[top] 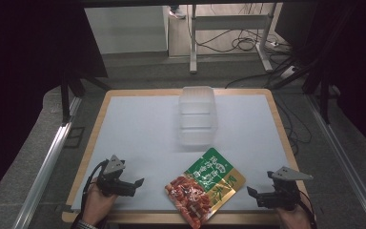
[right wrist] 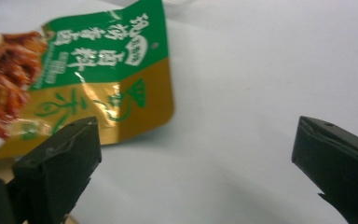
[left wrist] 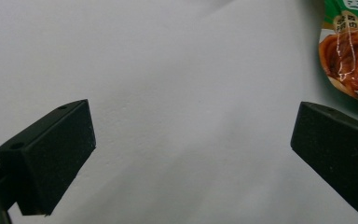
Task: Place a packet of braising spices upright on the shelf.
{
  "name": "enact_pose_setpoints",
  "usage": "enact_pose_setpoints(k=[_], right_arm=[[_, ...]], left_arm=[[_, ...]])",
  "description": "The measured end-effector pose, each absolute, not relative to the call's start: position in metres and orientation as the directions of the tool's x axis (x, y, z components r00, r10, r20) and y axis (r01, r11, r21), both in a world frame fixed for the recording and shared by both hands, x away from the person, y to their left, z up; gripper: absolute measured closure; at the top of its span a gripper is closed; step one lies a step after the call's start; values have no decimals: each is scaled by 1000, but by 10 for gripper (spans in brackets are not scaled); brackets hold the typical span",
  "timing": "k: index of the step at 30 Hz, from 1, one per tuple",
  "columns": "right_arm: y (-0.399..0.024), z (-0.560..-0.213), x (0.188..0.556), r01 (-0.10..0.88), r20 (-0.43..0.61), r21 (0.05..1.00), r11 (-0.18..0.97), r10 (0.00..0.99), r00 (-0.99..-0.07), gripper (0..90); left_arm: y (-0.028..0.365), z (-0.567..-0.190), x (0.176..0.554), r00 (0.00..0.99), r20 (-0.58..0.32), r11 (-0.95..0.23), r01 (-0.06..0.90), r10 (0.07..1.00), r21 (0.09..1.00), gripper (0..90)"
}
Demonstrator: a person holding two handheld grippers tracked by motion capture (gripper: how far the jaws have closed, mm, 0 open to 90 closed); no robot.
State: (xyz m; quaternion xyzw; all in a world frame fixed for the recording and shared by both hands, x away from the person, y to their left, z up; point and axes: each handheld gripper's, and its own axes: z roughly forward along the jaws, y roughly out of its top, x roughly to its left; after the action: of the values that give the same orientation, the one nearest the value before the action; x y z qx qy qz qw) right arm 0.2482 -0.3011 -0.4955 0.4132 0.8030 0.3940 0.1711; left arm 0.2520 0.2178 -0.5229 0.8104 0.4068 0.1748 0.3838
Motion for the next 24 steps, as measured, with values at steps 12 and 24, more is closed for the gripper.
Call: enact_pose_setpoints(k=[12, 24], right_arm=[[-310, -497, 250, 504, 36, 783, 364, 783, -621, 0], [-310, -498, 251, 525, 69, 783, 334, 792, -607, 0]], left_arm=[[213, -518, 246, 614, -9, -359, 473, 789, 804, 0], [210, -516, 244, 606, 26, -381, 464, 795, 800, 0]])
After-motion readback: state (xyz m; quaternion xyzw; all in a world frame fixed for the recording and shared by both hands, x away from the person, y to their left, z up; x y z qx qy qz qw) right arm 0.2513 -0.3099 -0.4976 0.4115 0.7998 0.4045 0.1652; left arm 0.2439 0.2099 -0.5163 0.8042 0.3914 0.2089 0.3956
